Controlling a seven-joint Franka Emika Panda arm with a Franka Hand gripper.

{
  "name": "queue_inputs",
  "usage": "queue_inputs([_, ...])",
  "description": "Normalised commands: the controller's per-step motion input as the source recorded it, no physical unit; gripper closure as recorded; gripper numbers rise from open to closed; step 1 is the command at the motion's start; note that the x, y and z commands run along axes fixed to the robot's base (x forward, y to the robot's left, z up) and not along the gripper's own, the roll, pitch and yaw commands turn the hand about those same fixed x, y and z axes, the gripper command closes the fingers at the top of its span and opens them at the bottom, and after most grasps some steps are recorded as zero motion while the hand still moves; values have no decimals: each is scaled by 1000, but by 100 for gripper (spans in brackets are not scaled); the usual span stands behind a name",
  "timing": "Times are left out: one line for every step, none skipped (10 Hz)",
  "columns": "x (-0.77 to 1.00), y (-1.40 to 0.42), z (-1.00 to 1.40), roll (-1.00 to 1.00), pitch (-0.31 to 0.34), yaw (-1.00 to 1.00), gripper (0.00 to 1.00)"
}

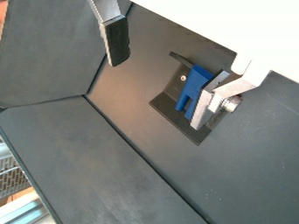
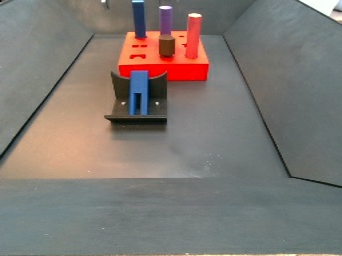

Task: Pick up the square-circle object. Move up. Place the square-circle object on the fixture. Regrasp the square-circle object. Move to above the board. Insert the square-circle object.
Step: Regrasp the square-circle object.

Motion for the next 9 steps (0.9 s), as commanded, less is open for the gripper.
queue_inputs([33,75,-1000,148,103,264,0])
queue_inputs([50,65,-1000,130,44,254,0])
queue_inputs([58,62,-1000,122,11,244,0])
queue_inputs([70,56,-1000,104,-68,203,0])
queue_inputs([75,56,-1000,98,-96,187,0])
queue_inputs([86,51,-1000,90,-141,131,0])
queue_inputs([96,46,-1000,92,-165,76,0])
queue_inputs([98,43,-1000,96,-164,47,0])
queue_inputs([106,33,-1000,95,-145,-6,0])
